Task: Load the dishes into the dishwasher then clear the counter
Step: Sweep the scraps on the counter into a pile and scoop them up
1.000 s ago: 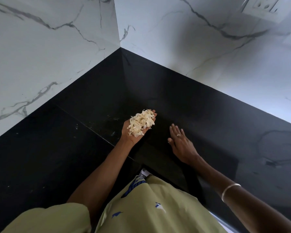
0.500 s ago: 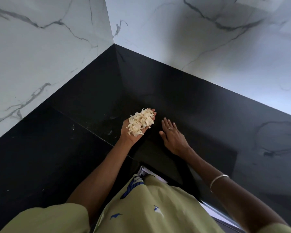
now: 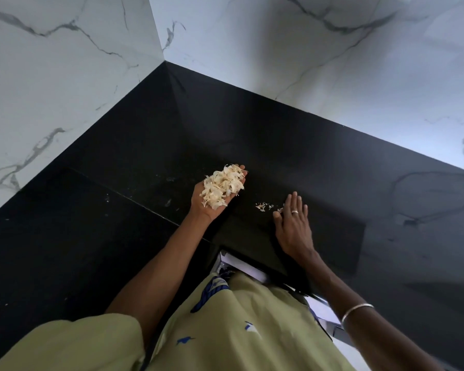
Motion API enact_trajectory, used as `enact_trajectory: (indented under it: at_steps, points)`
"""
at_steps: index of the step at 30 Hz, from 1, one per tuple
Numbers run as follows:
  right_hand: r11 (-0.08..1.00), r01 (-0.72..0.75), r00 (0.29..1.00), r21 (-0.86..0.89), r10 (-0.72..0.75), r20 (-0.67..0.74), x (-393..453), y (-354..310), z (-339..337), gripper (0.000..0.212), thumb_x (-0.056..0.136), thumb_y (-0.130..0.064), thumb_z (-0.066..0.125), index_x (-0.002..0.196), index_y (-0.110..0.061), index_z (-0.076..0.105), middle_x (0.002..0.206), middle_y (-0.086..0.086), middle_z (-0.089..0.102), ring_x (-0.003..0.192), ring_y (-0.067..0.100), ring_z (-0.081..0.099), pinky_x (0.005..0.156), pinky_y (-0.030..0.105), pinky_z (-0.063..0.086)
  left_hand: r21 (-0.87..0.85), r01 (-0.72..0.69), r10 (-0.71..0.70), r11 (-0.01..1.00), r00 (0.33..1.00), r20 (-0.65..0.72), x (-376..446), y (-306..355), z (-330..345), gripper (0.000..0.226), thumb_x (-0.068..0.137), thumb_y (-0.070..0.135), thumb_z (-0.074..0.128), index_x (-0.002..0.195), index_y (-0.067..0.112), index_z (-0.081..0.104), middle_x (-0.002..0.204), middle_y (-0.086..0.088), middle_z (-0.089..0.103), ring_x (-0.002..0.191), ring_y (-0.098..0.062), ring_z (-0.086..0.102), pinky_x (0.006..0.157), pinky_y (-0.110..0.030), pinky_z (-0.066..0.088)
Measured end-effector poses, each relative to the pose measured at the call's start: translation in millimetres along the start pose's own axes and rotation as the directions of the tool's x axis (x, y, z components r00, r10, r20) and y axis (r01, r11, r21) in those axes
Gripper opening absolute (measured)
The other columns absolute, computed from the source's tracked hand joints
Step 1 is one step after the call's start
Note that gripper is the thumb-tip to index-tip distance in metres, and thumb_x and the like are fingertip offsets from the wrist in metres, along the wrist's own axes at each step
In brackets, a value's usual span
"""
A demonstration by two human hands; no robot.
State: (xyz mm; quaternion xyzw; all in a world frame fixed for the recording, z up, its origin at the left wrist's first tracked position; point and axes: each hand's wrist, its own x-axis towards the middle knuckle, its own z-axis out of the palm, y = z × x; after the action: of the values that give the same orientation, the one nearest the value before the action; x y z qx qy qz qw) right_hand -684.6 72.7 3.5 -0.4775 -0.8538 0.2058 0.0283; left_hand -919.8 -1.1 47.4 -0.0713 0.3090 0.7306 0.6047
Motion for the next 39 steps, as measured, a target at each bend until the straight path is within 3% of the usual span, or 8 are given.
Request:
enact_trajectory:
  at_steps: [3, 7, 11, 16, 23, 27, 31, 39]
  points:
    - [1.000, 0.002, 1.000, 0.011, -0.002, 0.021, -4, -35, 15, 0.078, 0.097, -0.058, 0.006, 0.154, -0.006, -0.005, 0.161, 0.012, -0.012, 0.149, 0.023, -0.015, 0.122, 0.039, -0.005, 0.065, -0.022, 0.029, 0.998, 0.994, -0.105, -18, 4, 17, 0.055, 0.103, 0.023, 0.019, 0.152, -0.003, 0.020, 0.158, -0.022, 0.023, 0.146, -0.034, 0.025, 0.122, -0.043, 0.017]
    - [0.995, 0.043, 0.999, 0.085, -0.045, 0.025, 2, -67, 30, 0.071, 0.102, -0.050, 0.013, 0.154, -0.004, -0.004, 0.161, 0.013, -0.010, 0.149, 0.023, -0.014, 0.122, 0.038, -0.007, 0.201, -0.061, 0.136, 0.978, 0.915, -0.380, -28, -1, 15, 0.056, 0.089, 0.032, 0.054, 0.141, 0.012, 0.044, 0.153, -0.013, 0.037, 0.141, -0.030, 0.036, 0.110, -0.045, 0.036]
    - [0.920, 0.057, 0.996, 0.388, -0.027, -0.084, 3, -60, 15, 0.059, 0.106, -0.033, 0.024, 0.155, -0.008, 0.002, 0.162, 0.008, 0.000, 0.151, 0.018, -0.002, 0.124, 0.038, 0.001, 0.070, -0.019, 0.030, 0.997, 0.988, -0.153, -31, 7, 18, 0.056, 0.103, 0.025, 0.021, 0.150, -0.005, 0.025, 0.155, -0.025, 0.029, 0.143, -0.036, 0.031, 0.120, -0.044, 0.022]
    - [0.987, -0.108, 0.987, 0.120, 0.121, -0.109, -19, -22, 17, 0.066, 0.105, -0.039, 0.022, 0.154, -0.001, -0.001, 0.162, 0.017, -0.003, 0.150, 0.023, -0.009, 0.123, 0.040, -0.003, -0.052, -0.023, 0.024, 0.998, 1.000, 0.016, -22, 12, 3, 0.058, 0.099, 0.022, 0.024, 0.148, -0.008, 0.026, 0.153, -0.028, 0.031, 0.143, -0.038, 0.030, 0.122, -0.044, 0.016]
    - [0.989, 0.040, 0.999, 0.145, -0.045, 0.032, 9, -72, 26, 0.069, 0.104, -0.045, 0.019, 0.154, -0.004, -0.006, 0.161, 0.013, -0.012, 0.148, 0.023, -0.015, 0.122, 0.039, -0.007, 0.073, -0.067, 0.082, 0.995, 0.970, -0.231, -24, 12, 4, 0.054, 0.101, 0.025, 0.032, 0.150, 0.002, 0.028, 0.155, -0.020, 0.032, 0.143, -0.034, 0.032, 0.119, -0.045, 0.026]
    - [0.963, 0.079, 0.995, 0.258, -0.063, -0.072, 37, -60, 9, 0.063, 0.105, -0.042, 0.017, 0.155, -0.009, -0.001, 0.163, 0.010, -0.004, 0.150, 0.018, -0.007, 0.124, 0.038, 0.001, 0.020, -0.082, 0.084, 0.996, 0.987, -0.139, -31, 19, 14, 0.057, 0.097, 0.019, 0.026, 0.147, -0.009, 0.028, 0.154, -0.027, 0.029, 0.142, -0.038, 0.030, 0.122, -0.044, 0.016]
    - [0.971, 0.151, 0.985, 0.183, -0.164, 0.055, 68, -50, -4, 0.058, 0.106, -0.042, 0.019, 0.156, -0.015, 0.008, 0.163, 0.003, 0.006, 0.150, 0.018, 0.001, 0.123, 0.036, 0.001, -0.070, -0.076, 0.074, 0.995, 0.997, -0.024, -27, 24, 10, 0.060, 0.097, 0.022, 0.027, 0.147, -0.009, 0.026, 0.152, -0.029, 0.031, 0.144, -0.038, 0.029, 0.123, -0.044, 0.014]
    - [0.942, 0.335, 0.923, -0.005, -0.328, 0.202, 36, -27, -5, 0.056, 0.103, -0.044, 0.021, 0.155, -0.023, 0.013, 0.163, -0.006, 0.006, 0.149, 0.011, 0.003, 0.123, 0.040, 0.014, -0.053, -0.054, 0.049, 0.997, 0.994, -0.095, -19, 27, -3, 0.058, 0.101, 0.024, 0.019, 0.148, -0.008, 0.027, 0.151, -0.028, 0.034, 0.142, -0.038, 0.033, 0.123, -0.044, 0.016]
